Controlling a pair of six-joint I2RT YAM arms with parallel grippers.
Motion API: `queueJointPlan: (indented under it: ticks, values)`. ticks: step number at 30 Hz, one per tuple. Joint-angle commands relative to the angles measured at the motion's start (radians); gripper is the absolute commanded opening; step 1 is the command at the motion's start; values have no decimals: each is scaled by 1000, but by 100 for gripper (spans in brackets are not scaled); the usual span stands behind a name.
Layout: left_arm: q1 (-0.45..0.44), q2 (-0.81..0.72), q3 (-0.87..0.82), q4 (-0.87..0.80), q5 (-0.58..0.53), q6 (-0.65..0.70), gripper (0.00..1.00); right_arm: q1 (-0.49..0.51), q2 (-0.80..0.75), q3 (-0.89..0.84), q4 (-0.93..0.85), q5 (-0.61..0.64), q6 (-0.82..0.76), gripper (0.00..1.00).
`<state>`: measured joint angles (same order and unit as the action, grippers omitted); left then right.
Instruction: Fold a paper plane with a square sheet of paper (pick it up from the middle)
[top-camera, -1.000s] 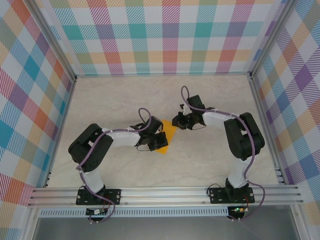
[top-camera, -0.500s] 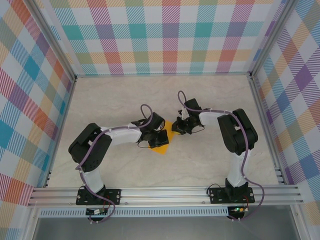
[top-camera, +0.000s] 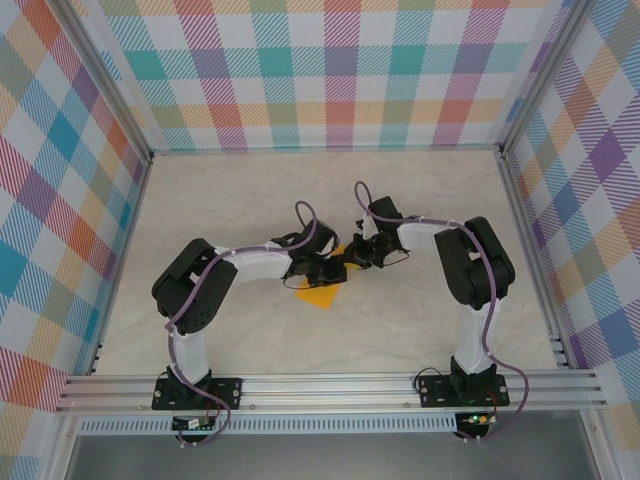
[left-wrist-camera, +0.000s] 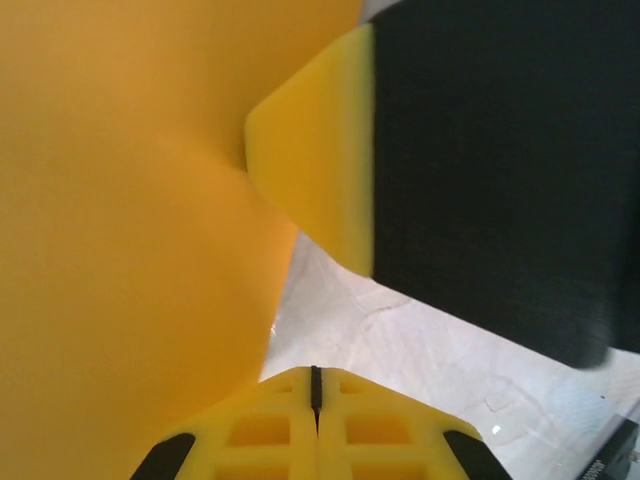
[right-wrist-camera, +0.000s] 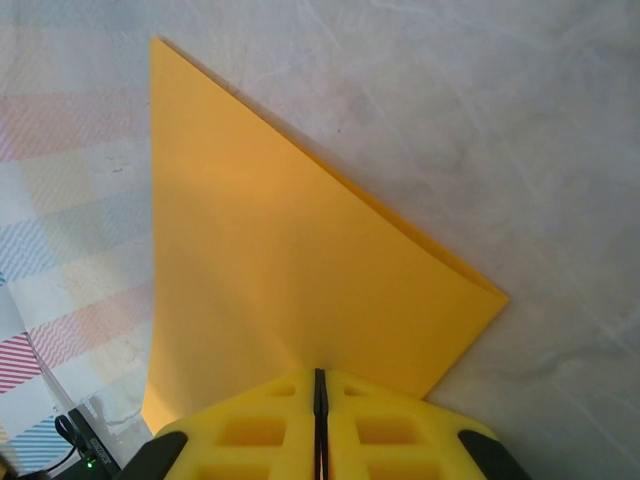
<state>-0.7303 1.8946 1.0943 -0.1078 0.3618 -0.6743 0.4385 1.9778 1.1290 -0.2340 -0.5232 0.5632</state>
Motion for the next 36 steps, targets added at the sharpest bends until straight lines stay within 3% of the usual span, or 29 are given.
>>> queueJointPlan:
  ticks: [1,16,36]
  values:
    - [16,18,-29,78,22,34,4,-1,41,6,-46,31,-23,10]
    - [31,72,-70,112,31,52,2,-1,55,8,-57,43,-19,9]
    - [26,-86,-275,73,138,85,2,-1,108,31,-115,93,-13,9]
